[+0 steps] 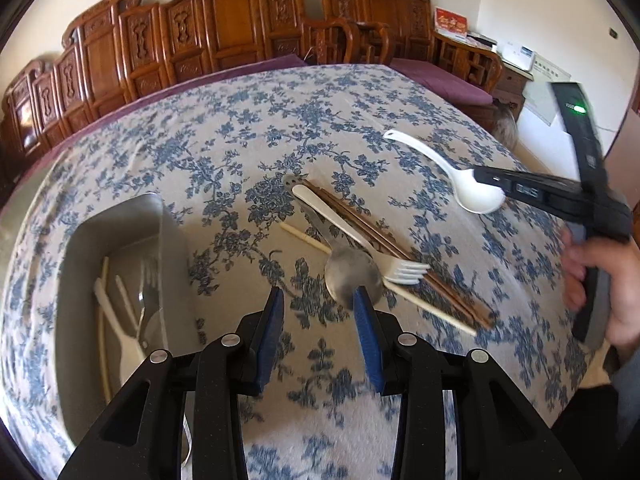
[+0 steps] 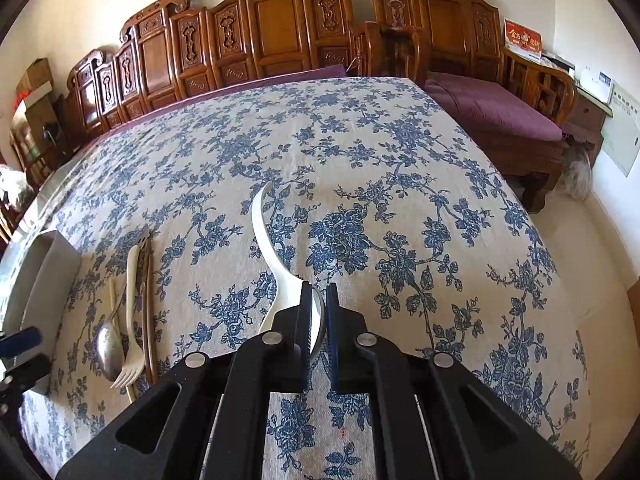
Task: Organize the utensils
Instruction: 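Grasp the smiley-face metal spoon with the left gripper while the right gripper holds the white spoon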
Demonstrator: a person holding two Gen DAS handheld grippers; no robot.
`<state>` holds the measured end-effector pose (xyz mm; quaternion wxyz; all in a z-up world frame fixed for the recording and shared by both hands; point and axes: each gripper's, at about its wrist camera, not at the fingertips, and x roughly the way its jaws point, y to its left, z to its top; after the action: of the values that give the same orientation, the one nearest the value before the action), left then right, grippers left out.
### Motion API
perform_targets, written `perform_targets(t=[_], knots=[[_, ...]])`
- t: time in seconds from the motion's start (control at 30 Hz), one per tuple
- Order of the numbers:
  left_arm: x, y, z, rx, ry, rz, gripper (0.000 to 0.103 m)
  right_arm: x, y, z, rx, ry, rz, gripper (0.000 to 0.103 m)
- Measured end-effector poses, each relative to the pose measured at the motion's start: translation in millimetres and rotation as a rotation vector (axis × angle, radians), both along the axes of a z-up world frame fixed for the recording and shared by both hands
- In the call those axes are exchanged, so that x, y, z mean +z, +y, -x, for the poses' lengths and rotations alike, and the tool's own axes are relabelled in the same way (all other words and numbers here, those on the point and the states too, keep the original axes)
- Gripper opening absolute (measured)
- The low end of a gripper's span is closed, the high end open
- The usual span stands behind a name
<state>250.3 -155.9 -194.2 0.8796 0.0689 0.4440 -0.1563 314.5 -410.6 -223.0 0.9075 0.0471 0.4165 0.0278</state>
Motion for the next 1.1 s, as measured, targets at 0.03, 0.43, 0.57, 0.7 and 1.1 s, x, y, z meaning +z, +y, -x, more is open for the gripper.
perform_targets(t=[0.03, 0.43, 0.57, 0.7, 1.1], knots=[[-1.5, -1.0, -3.7, 0.002, 0.003, -0.001, 0.034, 0.0, -0.8, 0.3, -0.001, -0.001, -0.004, 0.008], [-28.0, -22.7, -63.6, 0.046, 0.094, 0.027, 0.028, -2.1, 0.9, -1.3, 0.015, -0.004, -0.036, 0.008], [-35.0, -27.0, -74.9, 0.06, 0.132, 0.005, 0.018, -0.5, 0.8, -1.0, 0.017, -0.009, -0.041, 0.008], [-34.6, -29.8, -71.9, 0.06, 0.141, -0.043, 0.018, 1.0, -0.5, -0.5, 0.013, -0.014, -0.05, 0.008], [-33.4, -21.0, -67.3, 0.052, 0.133, -0.091, 0.005, 4.8, 2.2, 2.6, 0.02, -0.026, -0.058, 0.008]])
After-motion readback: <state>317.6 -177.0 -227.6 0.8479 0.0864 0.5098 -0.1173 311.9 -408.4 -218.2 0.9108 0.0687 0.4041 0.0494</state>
